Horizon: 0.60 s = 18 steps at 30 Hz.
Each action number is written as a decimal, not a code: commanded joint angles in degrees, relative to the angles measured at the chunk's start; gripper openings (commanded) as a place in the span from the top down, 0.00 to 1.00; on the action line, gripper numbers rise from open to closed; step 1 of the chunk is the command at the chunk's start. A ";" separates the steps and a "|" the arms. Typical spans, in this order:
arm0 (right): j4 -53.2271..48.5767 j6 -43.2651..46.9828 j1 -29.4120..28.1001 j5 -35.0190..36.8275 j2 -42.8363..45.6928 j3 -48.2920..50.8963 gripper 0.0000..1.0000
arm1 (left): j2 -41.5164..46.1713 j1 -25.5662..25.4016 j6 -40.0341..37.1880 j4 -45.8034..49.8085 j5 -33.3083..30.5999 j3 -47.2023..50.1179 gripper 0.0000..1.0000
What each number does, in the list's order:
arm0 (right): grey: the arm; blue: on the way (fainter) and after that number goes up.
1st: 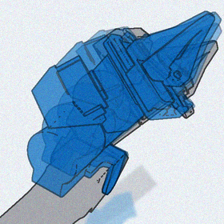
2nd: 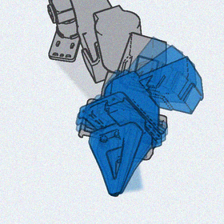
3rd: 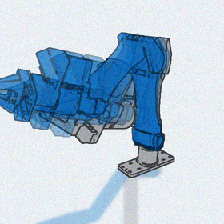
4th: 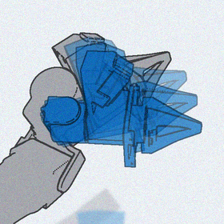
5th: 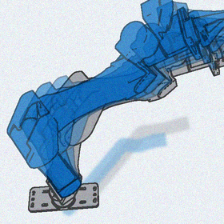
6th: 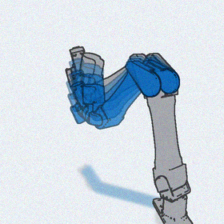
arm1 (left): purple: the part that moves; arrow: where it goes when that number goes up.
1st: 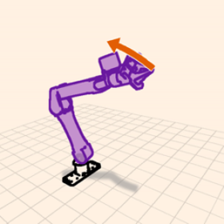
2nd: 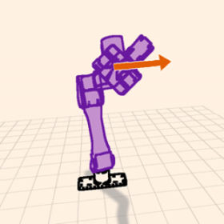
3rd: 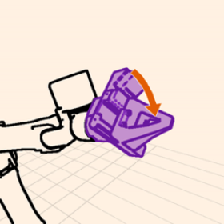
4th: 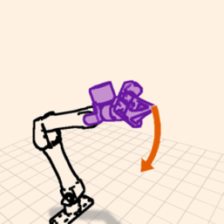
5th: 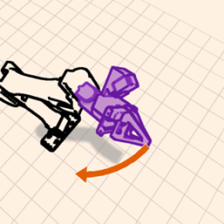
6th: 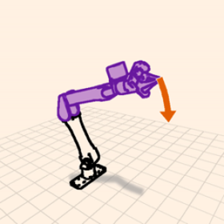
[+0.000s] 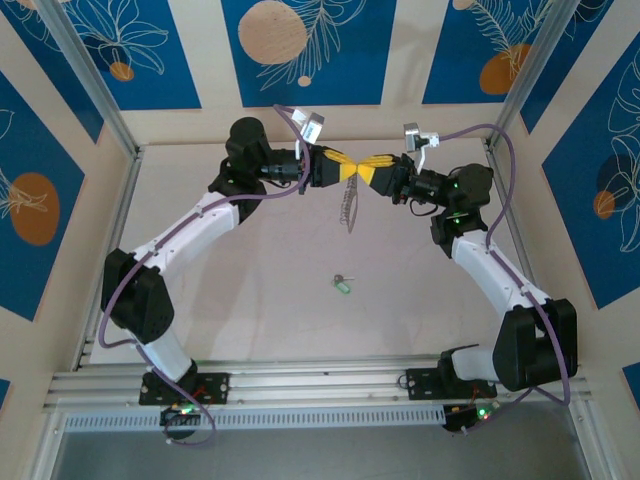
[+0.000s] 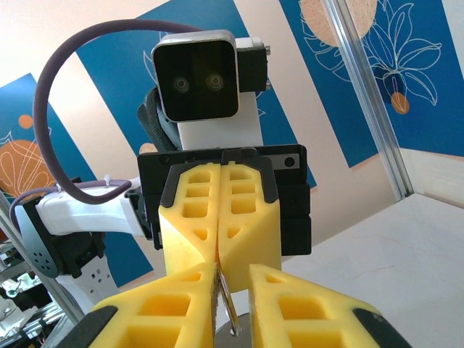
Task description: Put the keys on the keyring
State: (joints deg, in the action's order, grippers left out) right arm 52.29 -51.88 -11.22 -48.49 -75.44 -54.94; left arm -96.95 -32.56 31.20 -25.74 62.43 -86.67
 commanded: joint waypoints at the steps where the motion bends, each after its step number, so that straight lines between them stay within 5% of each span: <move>1: -0.33 0.12 0.50 0.22 0.66 1.17 0.82 | 0.40 -1.35 -0.06 -3.17 1.90 -0.76 1.00; 9: 0.44 -0.40 0.41 -0.19 0.55 1.67 1.00 | 0.34 -1.33 0.13 -3.21 1.60 -0.95 1.00; 16: 1.42 -0.61 0.32 2.23 0.50 2.34 1.00 | 1.41 -1.30 0.68 -4.49 -1.80 0.71 1.00; 18: 2.11 -0.96 0.67 3.60 0.69 2.89 1.00 | 3.36 -1.09 0.00 -5.41 -5.87 3.32 0.93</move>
State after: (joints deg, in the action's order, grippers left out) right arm 53.80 -52.31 -11.11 -47.92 -75.20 -53.60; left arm -96.79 -32.62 31.40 -26.68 60.29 -85.60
